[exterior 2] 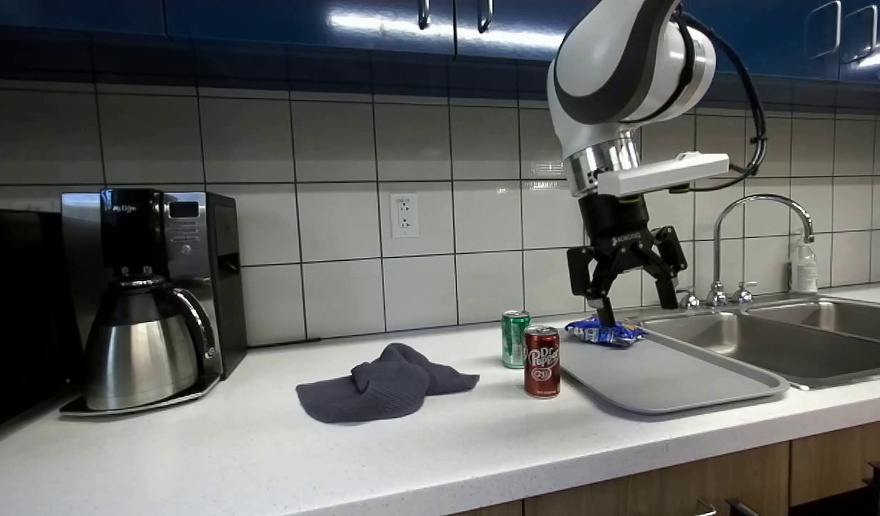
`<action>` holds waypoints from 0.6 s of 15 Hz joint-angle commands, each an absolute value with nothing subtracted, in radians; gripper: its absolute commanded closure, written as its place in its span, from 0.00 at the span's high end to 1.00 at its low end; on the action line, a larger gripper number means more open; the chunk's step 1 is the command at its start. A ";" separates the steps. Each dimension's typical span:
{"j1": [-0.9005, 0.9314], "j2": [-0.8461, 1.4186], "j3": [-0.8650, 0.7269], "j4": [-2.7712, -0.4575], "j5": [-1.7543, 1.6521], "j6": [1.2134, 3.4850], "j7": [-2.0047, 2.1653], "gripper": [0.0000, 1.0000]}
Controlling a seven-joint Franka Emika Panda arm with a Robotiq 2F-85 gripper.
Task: Put the cans on the grey tray
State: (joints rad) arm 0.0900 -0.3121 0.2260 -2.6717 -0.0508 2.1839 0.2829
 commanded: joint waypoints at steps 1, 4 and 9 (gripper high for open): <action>0.087 -0.205 0.208 -2.656 -0.093 2.319 0.267 1.00; 0.090 -0.116 0.193 -2.618 -0.099 2.405 0.264 1.00; 0.103 -0.001 0.182 -2.524 -0.092 2.476 0.267 1.00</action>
State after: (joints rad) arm 0.0900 -0.0759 0.1974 -2.6023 -0.0827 2.4566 0.2828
